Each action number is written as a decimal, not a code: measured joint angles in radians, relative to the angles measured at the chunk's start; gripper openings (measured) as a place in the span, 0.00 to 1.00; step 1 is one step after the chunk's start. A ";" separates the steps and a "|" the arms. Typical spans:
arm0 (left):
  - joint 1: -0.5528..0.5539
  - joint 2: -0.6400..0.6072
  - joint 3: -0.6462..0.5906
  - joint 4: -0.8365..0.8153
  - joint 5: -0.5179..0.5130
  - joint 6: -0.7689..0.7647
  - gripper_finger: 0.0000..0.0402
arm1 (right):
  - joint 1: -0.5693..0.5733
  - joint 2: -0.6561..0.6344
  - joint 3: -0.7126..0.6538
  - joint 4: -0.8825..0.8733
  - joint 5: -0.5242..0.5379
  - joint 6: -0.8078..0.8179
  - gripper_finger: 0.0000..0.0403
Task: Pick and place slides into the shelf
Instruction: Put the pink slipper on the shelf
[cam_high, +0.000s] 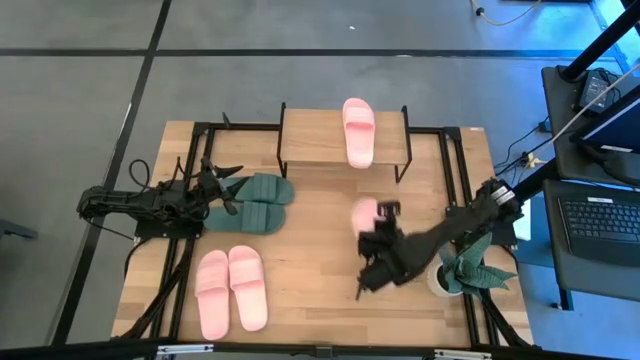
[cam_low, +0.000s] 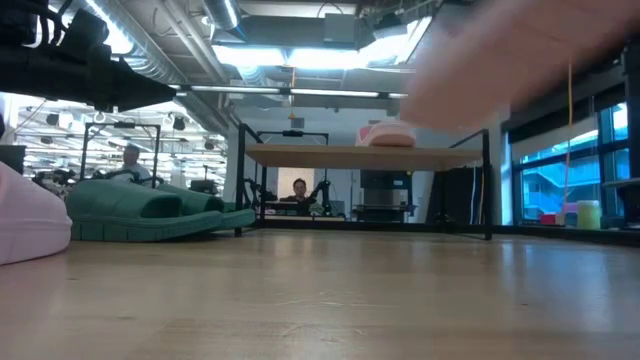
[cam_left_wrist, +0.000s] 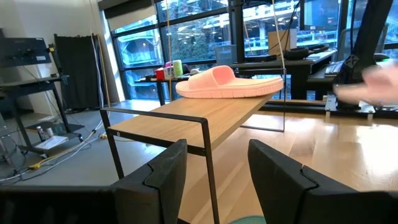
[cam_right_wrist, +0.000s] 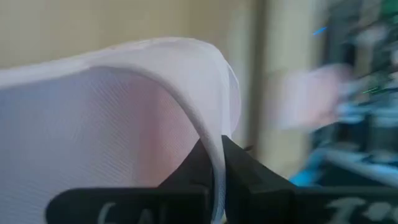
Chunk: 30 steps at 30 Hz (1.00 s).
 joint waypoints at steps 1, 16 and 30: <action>0.000 0.000 0.000 0.000 0.000 0.000 0.41 | -0.029 -0.004 0.039 0.001 0.055 -0.052 0.03; 0.000 0.000 0.000 0.000 0.000 0.000 0.41 | -0.574 0.007 0.275 0.633 0.150 -0.888 0.03; 0.000 0.000 0.000 0.000 0.000 -0.001 0.41 | -0.715 0.176 0.275 0.800 0.014 -1.069 0.03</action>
